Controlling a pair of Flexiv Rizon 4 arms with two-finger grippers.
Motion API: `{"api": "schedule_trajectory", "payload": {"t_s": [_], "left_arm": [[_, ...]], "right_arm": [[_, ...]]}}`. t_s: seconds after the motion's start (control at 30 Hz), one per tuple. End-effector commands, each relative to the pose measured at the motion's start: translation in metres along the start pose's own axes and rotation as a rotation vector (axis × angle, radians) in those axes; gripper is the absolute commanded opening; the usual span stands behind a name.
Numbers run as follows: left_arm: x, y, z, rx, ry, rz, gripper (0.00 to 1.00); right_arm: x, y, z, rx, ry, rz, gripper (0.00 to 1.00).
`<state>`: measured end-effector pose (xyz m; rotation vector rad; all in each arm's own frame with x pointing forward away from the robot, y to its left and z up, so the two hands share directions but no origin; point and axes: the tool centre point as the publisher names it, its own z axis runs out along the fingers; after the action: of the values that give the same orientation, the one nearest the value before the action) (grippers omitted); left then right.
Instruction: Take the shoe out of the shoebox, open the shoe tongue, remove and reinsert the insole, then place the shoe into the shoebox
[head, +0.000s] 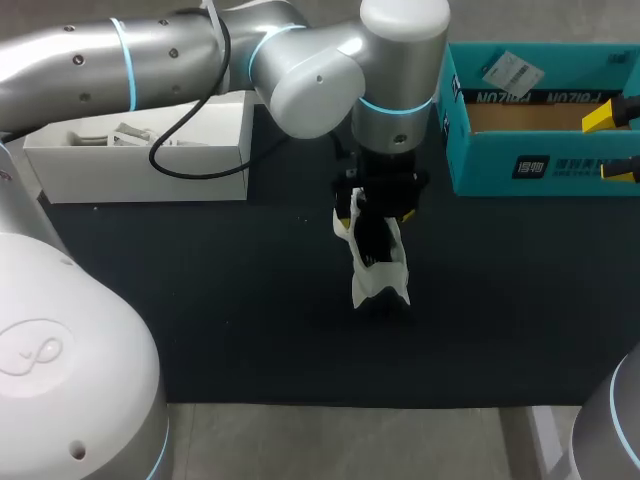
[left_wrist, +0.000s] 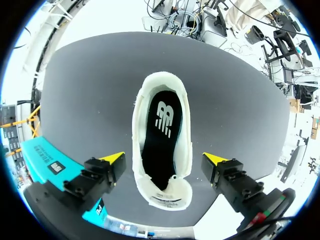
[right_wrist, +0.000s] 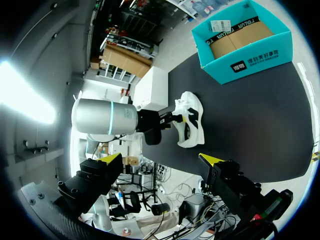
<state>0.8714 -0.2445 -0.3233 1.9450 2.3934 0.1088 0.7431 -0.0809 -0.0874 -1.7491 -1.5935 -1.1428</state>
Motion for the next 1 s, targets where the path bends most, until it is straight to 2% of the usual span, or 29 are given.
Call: {"api": "schedule_trajectory", "payload": {"t_s": [0.03, 0.23, 0.43, 0.47, 0.53, 0.57, 0.6, 0.77, 0.83, 0.9, 1.0], "left_arm": [[0.007, 0.003, -0.005, -0.01, -0.017, -0.017, 1.0], [0.01, 0.024, -0.027, -0.025, -0.076, -0.051, 1.0], [0.01, 0.046, -0.04, -0.078, -0.065, -0.056, 1.0], [0.009, 0.052, -0.041, -0.087, -0.06, -0.068, 0.91], [0.007, 0.061, -0.04, -0.097, -0.055, -0.086, 0.47], [0.005, 0.067, -0.04, -0.109, -0.053, -0.093, 0.12], [0.002, 0.07, -0.039, -0.111, -0.059, -0.091, 0.0], [-0.01, 0.084, -0.021, -0.116, -0.047, -0.114, 0.0], [-0.009, 0.09, -0.009, -0.106, -0.053, -0.14, 0.0], [-0.006, 0.093, 0.003, -0.117, -0.007, -0.163, 0.0], [-0.004, 0.091, 0.013, -0.093, -0.01, -0.151, 0.0]], "right_arm": [[0.0, 0.0, 0.001, 0.001, -0.002, 0.001, 1.0], [0.0, 0.0, 0.001, 0.001, -0.002, 0.001, 1.0], [0.0, 0.0, 0.001, 0.001, -0.002, 0.001, 1.0], [0.0, 0.0, 0.001, 0.001, -0.002, 0.001, 1.0], [0.0, 0.0, 0.001, 0.001, -0.002, 0.001, 1.0], [0.0, 0.0, 0.001, 0.001, -0.002, 0.001, 1.0], [0.0, 0.0, 0.001, 0.001, -0.002, 0.001, 1.0], [0.0, 0.0, 0.001, 0.001, -0.002, 0.001, 1.0], [0.0, 0.0, 0.001, 0.001, -0.002, 0.001, 1.0], [0.0, 0.0, 0.001, 0.001, -0.002, 0.001, 1.0], [0.0, 0.0, 0.001, 0.001, -0.002, 0.001, 1.0]]}}
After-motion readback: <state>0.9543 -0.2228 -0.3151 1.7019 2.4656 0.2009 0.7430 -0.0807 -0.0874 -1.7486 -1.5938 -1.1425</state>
